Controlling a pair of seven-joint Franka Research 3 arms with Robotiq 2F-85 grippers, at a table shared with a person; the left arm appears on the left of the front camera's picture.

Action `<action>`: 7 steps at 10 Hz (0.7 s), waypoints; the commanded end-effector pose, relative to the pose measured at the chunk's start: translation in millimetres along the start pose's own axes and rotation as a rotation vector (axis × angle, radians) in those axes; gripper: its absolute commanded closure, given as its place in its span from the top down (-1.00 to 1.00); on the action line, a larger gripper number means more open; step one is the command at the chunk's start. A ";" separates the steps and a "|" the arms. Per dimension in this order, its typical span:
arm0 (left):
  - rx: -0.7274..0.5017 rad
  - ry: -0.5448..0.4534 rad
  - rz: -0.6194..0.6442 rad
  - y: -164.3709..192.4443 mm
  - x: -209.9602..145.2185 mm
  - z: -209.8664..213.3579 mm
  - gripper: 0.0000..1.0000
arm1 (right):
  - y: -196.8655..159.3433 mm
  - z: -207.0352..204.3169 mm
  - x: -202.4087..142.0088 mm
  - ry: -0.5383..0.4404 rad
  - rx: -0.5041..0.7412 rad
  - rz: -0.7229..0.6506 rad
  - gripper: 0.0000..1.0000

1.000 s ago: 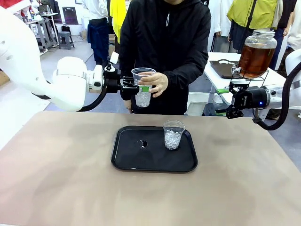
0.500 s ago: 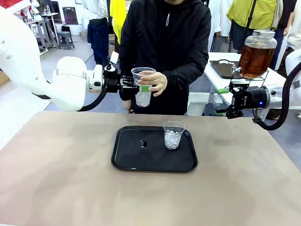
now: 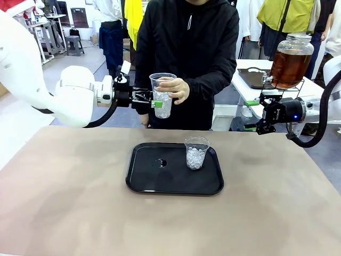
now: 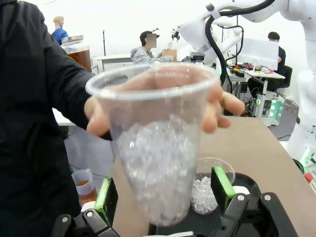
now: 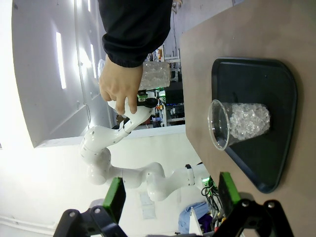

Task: Pour the drink into the iced cup.
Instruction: Open the gripper to release the iced cup you were holding.

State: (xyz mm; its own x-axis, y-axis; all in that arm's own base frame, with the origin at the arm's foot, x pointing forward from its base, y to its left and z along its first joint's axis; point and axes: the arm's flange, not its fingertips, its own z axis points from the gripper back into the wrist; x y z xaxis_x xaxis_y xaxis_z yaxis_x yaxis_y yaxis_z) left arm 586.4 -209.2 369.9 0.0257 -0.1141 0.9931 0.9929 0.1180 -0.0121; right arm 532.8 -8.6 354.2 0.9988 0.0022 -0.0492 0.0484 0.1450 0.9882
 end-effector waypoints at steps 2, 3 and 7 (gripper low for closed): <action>-0.039 -0.006 -0.017 -22.4 -21.8 40.3 1.00 | 1.6 0.3 0.8 -0.003 -0.002 0.003 1.00; -0.033 -0.016 -0.029 -30.0 -34.0 56.8 1.00 | 1.6 0.3 0.8 -0.003 -0.002 0.003 1.00; -0.031 -0.045 -0.066 -54.8 -82.2 117.1 1.00 | 1.6 0.3 0.8 -0.003 -0.002 0.003 1.00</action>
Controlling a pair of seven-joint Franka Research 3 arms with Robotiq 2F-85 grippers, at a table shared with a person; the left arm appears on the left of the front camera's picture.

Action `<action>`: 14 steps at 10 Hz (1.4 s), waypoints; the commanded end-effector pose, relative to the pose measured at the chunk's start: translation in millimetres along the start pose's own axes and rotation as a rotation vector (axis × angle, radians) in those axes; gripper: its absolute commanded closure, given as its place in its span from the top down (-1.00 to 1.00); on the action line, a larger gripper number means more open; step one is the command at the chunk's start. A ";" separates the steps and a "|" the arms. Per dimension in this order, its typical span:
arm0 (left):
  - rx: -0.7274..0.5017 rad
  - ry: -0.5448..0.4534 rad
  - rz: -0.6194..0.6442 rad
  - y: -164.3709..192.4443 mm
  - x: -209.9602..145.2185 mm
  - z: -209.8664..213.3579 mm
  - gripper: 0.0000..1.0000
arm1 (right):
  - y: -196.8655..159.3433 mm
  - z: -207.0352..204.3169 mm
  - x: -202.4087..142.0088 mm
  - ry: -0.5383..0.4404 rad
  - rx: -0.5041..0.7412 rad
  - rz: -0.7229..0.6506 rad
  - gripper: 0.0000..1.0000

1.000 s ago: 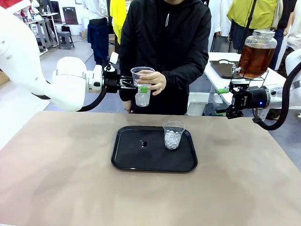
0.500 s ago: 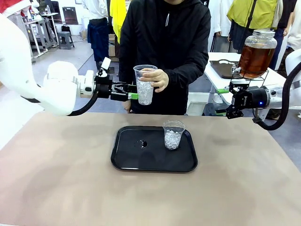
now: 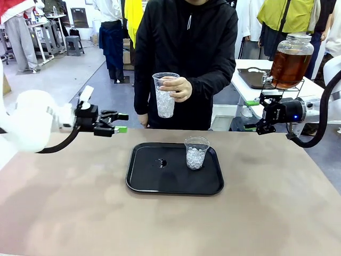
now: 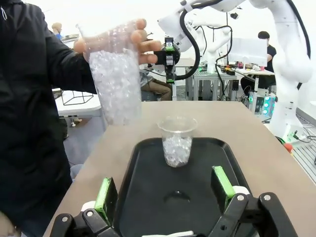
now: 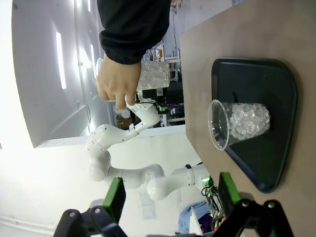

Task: Pour the drink into the iced cup.
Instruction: Open the gripper to release the iced cup you were holding, then pick up the iced cup indicated by the human and present it to them.

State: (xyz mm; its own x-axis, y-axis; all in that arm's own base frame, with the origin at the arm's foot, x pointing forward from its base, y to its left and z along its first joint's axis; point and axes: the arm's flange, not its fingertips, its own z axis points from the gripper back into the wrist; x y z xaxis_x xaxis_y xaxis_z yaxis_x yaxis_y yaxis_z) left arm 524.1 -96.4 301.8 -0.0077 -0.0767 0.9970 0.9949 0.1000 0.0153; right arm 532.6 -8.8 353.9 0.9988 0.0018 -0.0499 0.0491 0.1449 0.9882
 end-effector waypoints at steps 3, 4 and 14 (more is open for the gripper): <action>0.013 -0.040 -0.006 -12.9 -16.2 32.8 1.00 | 1.9 0.1 1.0 -0.002 -0.002 0.004 1.00; 0.015 -0.013 0.000 -7.0 -11.9 22.7 1.00 | 1.9 0.1 1.0 -0.002 -0.002 0.004 1.00; 0.015 -0.013 0.000 -7.0 -11.9 22.7 1.00 | 1.9 0.1 1.0 -0.002 -0.002 0.004 1.00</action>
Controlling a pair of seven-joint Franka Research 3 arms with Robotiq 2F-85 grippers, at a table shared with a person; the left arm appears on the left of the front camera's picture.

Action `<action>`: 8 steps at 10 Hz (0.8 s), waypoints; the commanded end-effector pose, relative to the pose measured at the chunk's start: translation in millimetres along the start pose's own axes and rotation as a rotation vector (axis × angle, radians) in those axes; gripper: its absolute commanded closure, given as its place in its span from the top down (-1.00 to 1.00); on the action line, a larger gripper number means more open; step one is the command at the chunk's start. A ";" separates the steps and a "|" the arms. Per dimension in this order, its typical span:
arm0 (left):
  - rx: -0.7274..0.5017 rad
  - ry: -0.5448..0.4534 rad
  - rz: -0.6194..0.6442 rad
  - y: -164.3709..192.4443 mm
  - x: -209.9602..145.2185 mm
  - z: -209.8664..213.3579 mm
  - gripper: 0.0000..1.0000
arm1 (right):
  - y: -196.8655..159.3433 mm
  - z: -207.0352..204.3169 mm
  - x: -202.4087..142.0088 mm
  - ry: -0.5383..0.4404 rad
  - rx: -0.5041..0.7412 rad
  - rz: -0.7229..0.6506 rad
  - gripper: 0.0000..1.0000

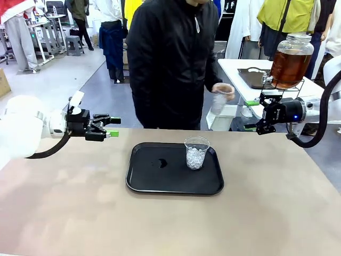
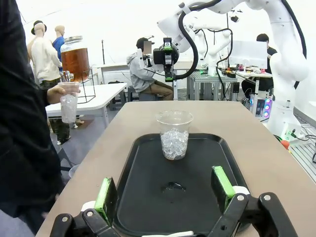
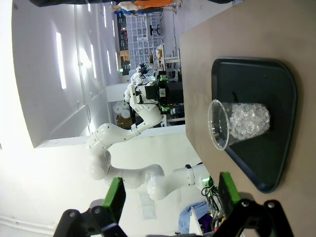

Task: Pour the drink into the iced cup.
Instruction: Pick up the iced cup indicated by the human and present it to them.

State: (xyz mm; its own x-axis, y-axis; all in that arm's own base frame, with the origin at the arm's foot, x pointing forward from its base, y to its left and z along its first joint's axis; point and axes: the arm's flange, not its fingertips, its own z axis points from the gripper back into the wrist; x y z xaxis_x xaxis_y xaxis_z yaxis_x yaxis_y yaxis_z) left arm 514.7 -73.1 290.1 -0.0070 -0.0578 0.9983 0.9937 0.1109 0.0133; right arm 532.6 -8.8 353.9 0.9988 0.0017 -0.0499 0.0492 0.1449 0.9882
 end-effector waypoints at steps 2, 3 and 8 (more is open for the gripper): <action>0.004 0.006 -0.003 0.2 1.6 -0.5 1.00 | 1.9 0.1 1.0 -0.002 -0.002 0.004 1.00; 0.004 0.006 -0.003 0.2 1.6 -0.5 1.00 | 1.9 0.1 1.0 -0.002 -0.002 0.004 1.00; 0.004 0.006 -0.003 0.2 1.6 -0.5 1.00 | 1.9 0.1 1.0 -0.002 -0.002 0.004 1.00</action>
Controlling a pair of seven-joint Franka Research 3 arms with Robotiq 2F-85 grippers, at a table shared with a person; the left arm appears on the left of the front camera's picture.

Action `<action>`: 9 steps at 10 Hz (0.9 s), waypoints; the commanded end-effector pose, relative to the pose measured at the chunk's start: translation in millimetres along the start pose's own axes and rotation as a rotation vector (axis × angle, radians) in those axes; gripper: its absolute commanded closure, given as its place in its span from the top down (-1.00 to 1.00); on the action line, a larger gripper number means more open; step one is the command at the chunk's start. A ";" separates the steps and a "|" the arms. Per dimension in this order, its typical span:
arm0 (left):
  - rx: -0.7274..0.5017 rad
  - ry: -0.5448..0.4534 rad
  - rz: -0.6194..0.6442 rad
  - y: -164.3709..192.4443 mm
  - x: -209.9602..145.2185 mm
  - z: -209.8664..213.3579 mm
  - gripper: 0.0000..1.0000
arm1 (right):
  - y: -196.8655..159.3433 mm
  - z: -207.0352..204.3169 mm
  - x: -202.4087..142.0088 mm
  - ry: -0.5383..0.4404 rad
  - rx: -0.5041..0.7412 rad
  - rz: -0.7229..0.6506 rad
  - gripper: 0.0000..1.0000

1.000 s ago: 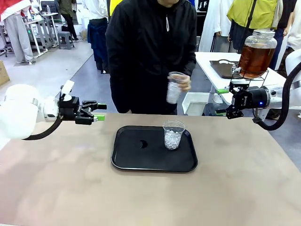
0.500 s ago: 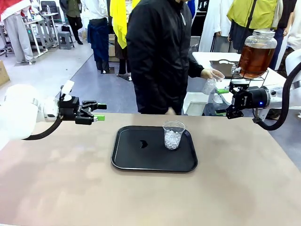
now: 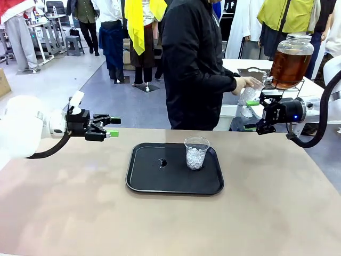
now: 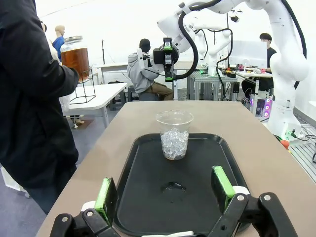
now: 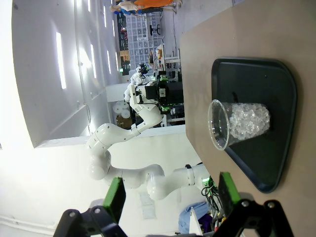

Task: Pour the drink into the iced cup.
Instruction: Pick up the iced cup indicated by the human and present it to them.

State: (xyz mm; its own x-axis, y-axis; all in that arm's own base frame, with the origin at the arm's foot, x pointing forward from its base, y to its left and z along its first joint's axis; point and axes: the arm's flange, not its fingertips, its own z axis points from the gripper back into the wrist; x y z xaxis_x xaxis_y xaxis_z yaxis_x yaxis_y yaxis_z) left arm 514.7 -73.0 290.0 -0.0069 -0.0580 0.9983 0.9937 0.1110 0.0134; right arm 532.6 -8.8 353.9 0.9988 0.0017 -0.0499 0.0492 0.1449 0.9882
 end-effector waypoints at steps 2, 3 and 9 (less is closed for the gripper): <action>0.004 0.006 -0.003 0.2 1.6 -0.6 1.00 | 1.9 0.1 1.0 -0.002 -0.002 0.004 1.00; 0.004 0.006 -0.003 0.2 1.6 -0.6 1.00 | 1.9 0.1 1.0 -0.002 -0.002 0.004 1.00; 0.004 0.006 -0.003 0.2 1.6 -0.6 1.00 | 1.9 0.1 1.0 -0.002 -0.002 0.004 1.00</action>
State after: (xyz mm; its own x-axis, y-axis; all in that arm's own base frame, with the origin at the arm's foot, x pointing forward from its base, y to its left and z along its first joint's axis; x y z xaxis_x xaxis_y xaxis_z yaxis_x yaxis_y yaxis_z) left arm 514.8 -73.0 290.0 -0.0069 -0.0581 0.9983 0.9937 0.1111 0.0134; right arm 532.6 -8.8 353.9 0.9988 0.0017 -0.0499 0.0492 0.1449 0.9882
